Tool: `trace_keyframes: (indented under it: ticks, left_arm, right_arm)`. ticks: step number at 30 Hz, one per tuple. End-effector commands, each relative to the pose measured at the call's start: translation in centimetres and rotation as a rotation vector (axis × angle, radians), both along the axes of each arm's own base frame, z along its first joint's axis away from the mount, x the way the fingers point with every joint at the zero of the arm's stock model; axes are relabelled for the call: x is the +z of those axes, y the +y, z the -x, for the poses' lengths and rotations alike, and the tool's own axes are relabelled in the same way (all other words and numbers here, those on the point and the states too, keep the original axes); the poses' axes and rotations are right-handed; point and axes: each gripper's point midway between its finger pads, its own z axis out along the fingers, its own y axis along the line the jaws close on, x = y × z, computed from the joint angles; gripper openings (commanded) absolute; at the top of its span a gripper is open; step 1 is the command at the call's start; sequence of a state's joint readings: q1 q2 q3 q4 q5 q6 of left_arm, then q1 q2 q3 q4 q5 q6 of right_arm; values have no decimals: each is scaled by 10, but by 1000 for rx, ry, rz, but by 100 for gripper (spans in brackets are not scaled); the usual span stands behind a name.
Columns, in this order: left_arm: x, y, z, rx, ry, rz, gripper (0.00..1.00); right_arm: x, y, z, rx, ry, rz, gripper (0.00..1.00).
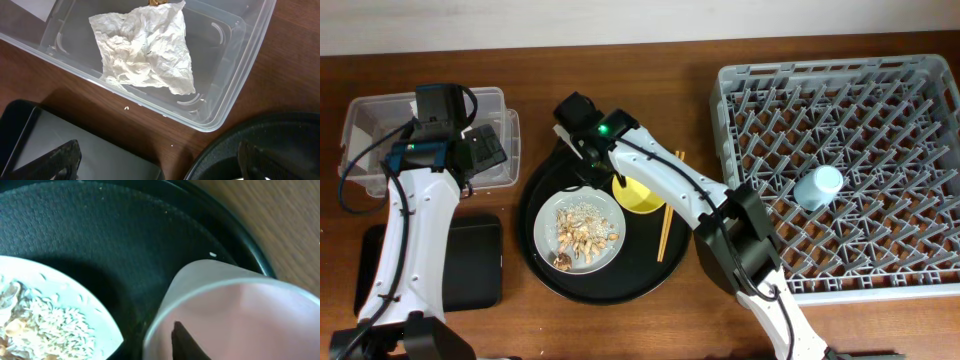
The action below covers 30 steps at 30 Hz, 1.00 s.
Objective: Sort waste into correct bins and load items into the dishwasher rack
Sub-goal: 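Carry the pink cup to the rack and place it upside down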
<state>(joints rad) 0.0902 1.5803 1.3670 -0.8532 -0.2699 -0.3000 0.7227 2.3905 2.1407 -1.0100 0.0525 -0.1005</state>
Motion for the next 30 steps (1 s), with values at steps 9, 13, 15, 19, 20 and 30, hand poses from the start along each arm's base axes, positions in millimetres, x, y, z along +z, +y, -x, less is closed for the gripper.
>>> trace_keyframes:
  ticks: [9,13,15,19,20,30]
  left_arm:
    - [6,0,0,10,-17,-3,99]
    - [6,0,0,10,-17,-3,99]
    - [6,0,0,10,-17,-3,99]
    - [6,0,0,10,-17,-3,99]
    - [6,0,0,10,-17,-3,99]
    - [6,0,0,10,-17,-3,99]
  right_arm:
    - [243,-47,-20,-246,-203,-355,4]
    - [310,-183,-22,-490,-161,-556,4]
    - [328,-207,-20,-515,-171,-626,4]
    - [339,-215,-12,-523,-189,-632,4]
    - [334,-221,-10,-551,-182,-594,4]
    - [244,-363,28,-857,104,-407,4]
